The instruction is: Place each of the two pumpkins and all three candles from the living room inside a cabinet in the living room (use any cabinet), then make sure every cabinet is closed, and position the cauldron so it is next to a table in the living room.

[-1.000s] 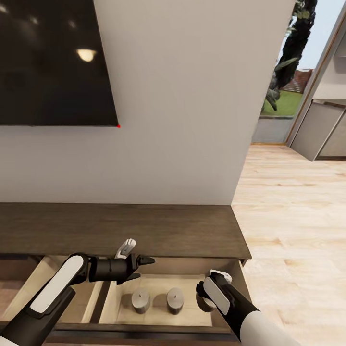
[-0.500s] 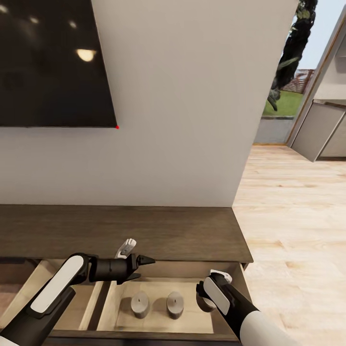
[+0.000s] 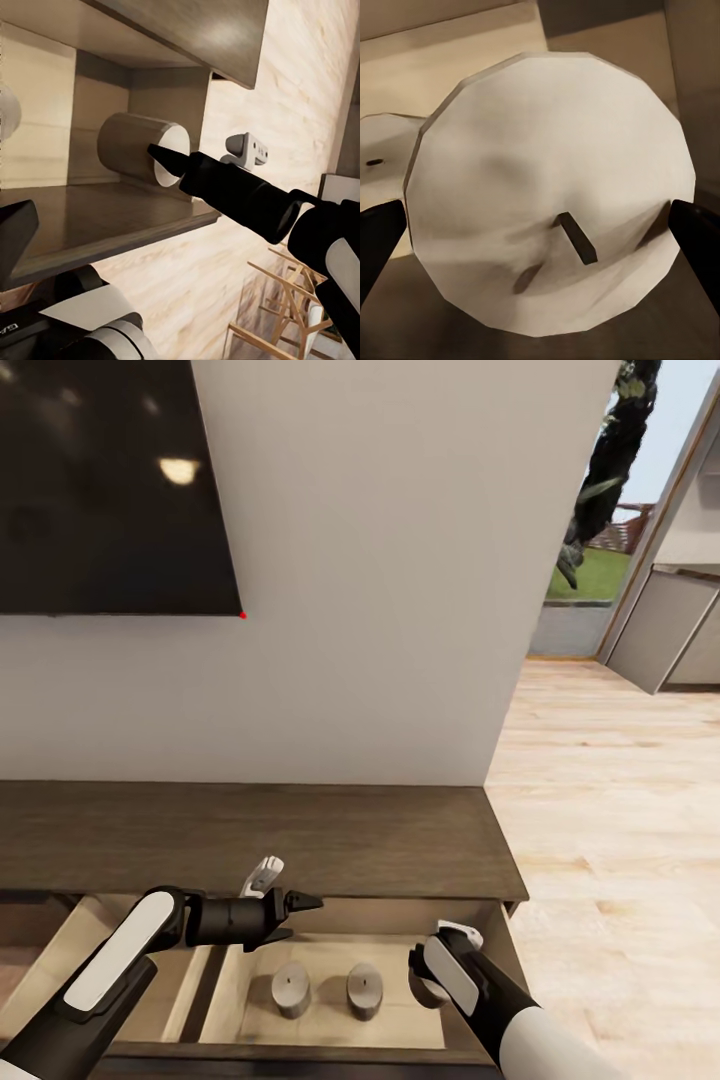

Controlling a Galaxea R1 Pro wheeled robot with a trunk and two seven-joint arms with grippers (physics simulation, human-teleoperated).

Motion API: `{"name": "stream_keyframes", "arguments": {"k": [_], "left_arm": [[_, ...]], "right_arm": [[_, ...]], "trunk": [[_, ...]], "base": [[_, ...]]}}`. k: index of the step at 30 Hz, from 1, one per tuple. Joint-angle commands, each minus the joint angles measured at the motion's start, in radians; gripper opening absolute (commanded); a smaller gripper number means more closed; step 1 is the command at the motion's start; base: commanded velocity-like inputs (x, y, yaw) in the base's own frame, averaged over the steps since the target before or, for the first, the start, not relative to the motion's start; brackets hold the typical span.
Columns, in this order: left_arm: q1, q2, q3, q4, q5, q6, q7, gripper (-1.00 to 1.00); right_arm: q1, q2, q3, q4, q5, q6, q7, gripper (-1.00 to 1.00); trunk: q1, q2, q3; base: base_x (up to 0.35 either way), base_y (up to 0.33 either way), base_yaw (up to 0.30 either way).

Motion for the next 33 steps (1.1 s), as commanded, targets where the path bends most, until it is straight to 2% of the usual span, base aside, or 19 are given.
{"name": "stream_keyframes", "arguments": {"k": [1, 6, 15, 22, 26, 33], "left_arm": [[-0.001, 0.001, -0.001, -0.001, 0.011, 0.0, 0.01, 1.0], [-0.001, 0.001, -0.001, 0.0, 0.011, 0.0, 0.01, 1.0], [-0.001, 0.0, -0.002, -0.001, 0.011, 0.0, 0.01, 1.0], [-0.001, -0.001, -0.003, -0.001, 0.011, 0.0, 0.01, 1.0], [-0.001, -0.002, -0.003, -0.001, 0.011, 0.0, 0.01, 1.0], [-0.001, -0.002, -0.008, -0.001, 0.011, 0.0, 0.01, 1.0]], "right_arm": [[-0.001, -0.001, 0.005, -0.002, -0.008, -0.006, -0.006, -1.0], [-0.001, -0.002, 0.006, -0.013, -0.008, -0.027, 0.024, -1.0], [-0.001, -0.001, 0.005, -0.018, -0.009, -0.03, 0.032, -1.0], [-0.001, -0.003, 0.005, -0.018, -0.009, -0.029, 0.032, -1.0], [-0.001, -0.003, 0.005, -0.017, -0.009, -0.03, 0.032, -1.0], [-0.001, -0.003, 0.005, -0.015, -0.009, -0.03, 0.033, -1.0]], "trunk": [[0.004, -0.008, -0.004], [0.023, -0.043, -0.02], [0.023, -0.043, -0.02], [0.05, -0.092, -0.042], [0.05, -0.092, -0.042], [0.077, -0.141, -0.064]], "base": [[0.0, 0.0, 0.0], [0.0, 0.0, 0.0], [0.0, 0.0, 0.073], [0.0, 0.0, 0.046], [0.0, 0.0, 0.002], [0.0, 0.0, 0.0]]}}
